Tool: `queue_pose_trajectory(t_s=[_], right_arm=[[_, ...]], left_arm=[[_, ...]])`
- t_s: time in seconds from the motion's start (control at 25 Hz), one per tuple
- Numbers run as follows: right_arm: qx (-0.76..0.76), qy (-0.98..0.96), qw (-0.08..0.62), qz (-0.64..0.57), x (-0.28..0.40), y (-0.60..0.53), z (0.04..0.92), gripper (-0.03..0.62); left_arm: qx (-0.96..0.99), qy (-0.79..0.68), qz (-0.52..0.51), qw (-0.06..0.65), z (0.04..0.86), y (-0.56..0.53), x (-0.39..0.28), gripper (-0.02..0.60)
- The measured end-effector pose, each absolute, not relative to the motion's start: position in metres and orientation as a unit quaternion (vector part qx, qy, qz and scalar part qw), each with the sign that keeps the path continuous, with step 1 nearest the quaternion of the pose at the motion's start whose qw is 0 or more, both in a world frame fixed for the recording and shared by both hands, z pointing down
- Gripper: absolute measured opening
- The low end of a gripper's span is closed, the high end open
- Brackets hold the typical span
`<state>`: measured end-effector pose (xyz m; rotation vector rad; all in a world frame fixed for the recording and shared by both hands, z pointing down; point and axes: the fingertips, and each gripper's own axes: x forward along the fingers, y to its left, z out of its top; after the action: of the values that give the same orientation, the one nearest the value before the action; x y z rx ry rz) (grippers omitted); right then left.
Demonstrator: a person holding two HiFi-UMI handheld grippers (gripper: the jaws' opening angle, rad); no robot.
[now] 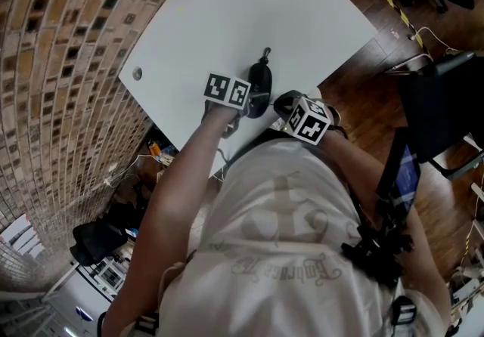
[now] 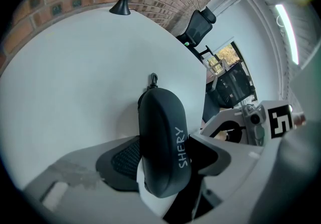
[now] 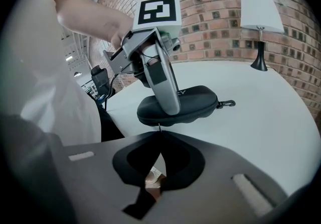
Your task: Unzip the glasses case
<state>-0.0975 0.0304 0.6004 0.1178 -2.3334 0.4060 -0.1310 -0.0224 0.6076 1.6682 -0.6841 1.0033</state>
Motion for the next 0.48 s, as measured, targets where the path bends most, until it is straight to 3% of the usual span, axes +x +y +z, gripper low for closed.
queue_pose_trajectory(t_s=[0.48], right_arm=[[0.058,-0.912,0.377,0.150,-0.093,0.018,0.598,0.008]], left_arm=[[0.703,-0.254,0.446,0.493,0.607,-0.012,-0.132,0.311]])
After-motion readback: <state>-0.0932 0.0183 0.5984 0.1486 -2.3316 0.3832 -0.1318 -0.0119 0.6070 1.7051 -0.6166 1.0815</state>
